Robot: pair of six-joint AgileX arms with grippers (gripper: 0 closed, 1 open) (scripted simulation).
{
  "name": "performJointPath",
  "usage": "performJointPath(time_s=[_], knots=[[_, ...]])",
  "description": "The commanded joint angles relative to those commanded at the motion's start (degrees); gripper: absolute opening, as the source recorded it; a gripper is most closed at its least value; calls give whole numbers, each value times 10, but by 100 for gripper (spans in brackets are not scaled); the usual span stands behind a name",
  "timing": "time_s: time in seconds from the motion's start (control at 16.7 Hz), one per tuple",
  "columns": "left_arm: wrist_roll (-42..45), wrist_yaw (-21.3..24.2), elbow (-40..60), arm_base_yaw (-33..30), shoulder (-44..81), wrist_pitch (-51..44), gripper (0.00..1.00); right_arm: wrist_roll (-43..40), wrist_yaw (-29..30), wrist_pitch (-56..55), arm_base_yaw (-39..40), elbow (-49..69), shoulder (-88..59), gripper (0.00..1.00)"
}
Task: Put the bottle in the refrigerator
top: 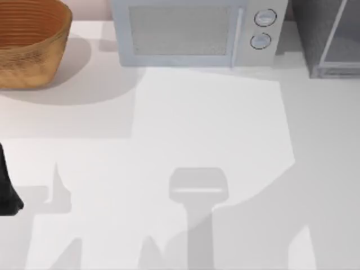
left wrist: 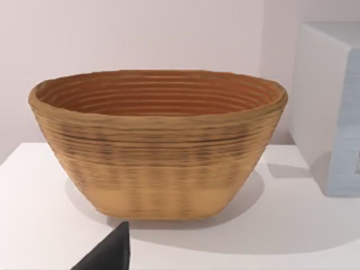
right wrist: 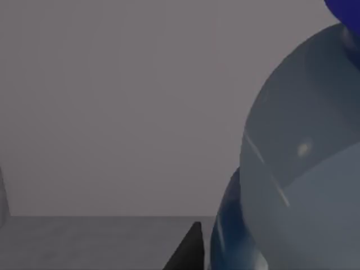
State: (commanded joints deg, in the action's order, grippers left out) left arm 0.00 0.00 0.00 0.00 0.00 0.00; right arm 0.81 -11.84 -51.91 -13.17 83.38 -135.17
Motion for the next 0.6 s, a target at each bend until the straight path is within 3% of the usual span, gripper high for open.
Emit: performJointPath(time_s=[0.36,0.6], knots=[[0,0,0,0,0,0,100,0,3,13,3,17,-9,1],[0,0,0,0,0,0,100,0,3,13,3,17,-9,31]])
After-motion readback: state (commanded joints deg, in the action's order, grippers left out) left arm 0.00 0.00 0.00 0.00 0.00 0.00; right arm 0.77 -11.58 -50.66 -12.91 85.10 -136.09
